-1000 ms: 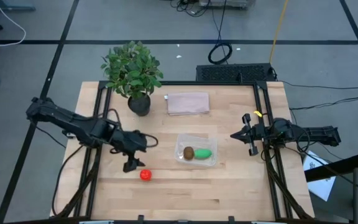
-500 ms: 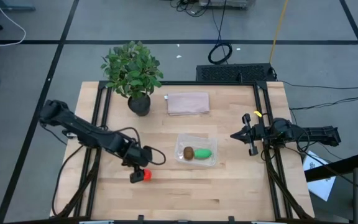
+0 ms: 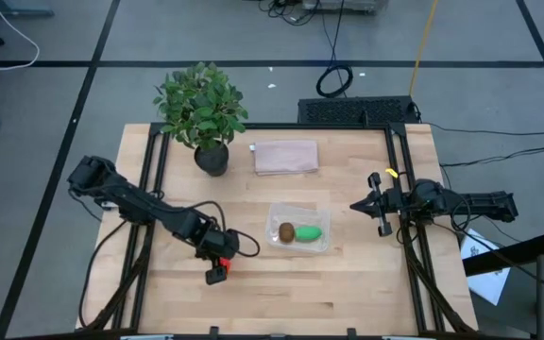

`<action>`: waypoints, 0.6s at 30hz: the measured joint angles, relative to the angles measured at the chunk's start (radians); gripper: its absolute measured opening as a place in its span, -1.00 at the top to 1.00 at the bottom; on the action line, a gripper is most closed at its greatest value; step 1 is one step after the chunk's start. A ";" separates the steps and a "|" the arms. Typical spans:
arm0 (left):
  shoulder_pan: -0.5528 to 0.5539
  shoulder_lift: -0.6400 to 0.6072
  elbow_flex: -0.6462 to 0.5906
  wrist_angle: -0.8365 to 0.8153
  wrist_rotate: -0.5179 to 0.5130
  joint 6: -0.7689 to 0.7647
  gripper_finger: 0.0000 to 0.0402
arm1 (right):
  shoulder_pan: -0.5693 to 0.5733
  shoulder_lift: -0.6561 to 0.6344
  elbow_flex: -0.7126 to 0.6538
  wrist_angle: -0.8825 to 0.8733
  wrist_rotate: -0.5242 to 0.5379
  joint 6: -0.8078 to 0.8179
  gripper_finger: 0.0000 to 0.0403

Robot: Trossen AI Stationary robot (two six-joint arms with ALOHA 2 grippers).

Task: Pick and placing Produce into tupperware
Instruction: Put the red tomato into the transparent bin

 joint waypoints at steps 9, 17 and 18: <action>-0.011 0.000 0.000 -0.003 -0.050 -0.006 -0.80 | 0.000 0.000 0.000 -0.007 0.000 0.000 1.00; -0.016 0.000 0.000 -0.006 -0.105 -0.009 -0.80 | 0.000 0.000 0.000 -0.007 0.000 0.000 1.00; -0.016 0.000 0.000 -0.007 -0.106 -0.010 -0.80 | 0.000 0.000 0.000 -0.007 0.000 0.000 1.00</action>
